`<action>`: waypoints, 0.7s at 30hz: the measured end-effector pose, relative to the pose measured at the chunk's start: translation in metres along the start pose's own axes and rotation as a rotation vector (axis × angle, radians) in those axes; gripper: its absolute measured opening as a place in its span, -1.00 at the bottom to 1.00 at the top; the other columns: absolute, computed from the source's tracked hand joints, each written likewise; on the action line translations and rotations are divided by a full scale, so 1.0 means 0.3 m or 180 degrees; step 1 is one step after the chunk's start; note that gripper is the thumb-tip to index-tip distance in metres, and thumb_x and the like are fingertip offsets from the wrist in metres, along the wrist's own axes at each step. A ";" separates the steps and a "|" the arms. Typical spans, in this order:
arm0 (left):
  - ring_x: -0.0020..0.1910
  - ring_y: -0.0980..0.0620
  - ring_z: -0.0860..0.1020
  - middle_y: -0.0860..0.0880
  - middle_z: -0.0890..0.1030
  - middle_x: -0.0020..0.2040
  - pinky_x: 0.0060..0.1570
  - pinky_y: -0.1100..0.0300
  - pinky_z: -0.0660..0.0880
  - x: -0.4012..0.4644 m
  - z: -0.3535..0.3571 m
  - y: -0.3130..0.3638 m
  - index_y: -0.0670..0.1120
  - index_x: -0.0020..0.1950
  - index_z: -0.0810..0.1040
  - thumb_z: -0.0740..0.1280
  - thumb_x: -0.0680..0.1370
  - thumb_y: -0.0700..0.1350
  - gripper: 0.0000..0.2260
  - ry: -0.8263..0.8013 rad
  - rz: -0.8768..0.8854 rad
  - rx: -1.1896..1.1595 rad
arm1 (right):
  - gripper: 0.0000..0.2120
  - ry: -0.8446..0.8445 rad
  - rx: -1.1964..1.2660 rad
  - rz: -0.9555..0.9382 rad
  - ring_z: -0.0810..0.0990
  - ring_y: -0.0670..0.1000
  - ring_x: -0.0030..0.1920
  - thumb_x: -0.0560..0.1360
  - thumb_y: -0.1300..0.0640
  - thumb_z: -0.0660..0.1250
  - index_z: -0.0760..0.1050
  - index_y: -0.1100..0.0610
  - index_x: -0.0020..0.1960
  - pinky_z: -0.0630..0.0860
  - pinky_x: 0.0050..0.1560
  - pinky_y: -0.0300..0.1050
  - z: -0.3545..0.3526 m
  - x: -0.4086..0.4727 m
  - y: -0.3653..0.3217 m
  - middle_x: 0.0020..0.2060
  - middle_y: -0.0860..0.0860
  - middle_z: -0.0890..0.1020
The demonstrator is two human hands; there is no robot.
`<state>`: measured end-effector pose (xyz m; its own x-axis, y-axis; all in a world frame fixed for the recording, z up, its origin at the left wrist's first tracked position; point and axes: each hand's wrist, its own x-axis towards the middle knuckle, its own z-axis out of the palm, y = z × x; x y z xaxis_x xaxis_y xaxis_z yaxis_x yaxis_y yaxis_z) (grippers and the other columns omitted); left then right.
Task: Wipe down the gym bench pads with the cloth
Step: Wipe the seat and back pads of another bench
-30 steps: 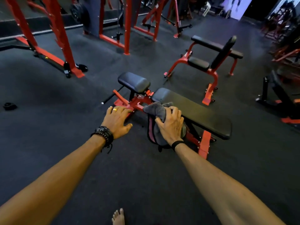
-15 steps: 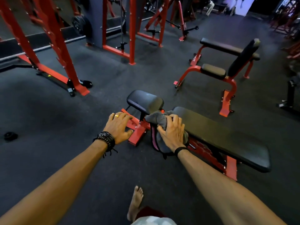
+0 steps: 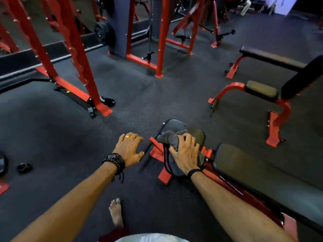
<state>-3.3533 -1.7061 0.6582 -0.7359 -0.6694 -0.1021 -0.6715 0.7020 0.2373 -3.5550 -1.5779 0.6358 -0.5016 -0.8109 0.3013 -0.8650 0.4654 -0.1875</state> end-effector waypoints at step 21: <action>0.44 -0.06 0.30 -0.02 0.41 0.40 0.45 0.03 0.16 0.846 0.010 -0.338 -0.01 0.40 0.42 0.32 0.50 0.11 -0.51 -0.0910 0.1189 -0.0402 | -0.60 -0.0407 -0.0772 0.1518 0.50 0.17 0.03 0.39 -0.12 0.44 0.51 0.07 0.12 0.48 -0.06 0.13 0.341 0.504 -0.182 0.09 0.11 0.51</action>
<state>-3.4721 -1.9464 0.6054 -0.9309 -0.2711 -0.2448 -0.3540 0.8347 0.4219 -3.5824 -1.7621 0.5958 -0.8463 -0.5197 0.1167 -0.5277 0.8480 -0.0501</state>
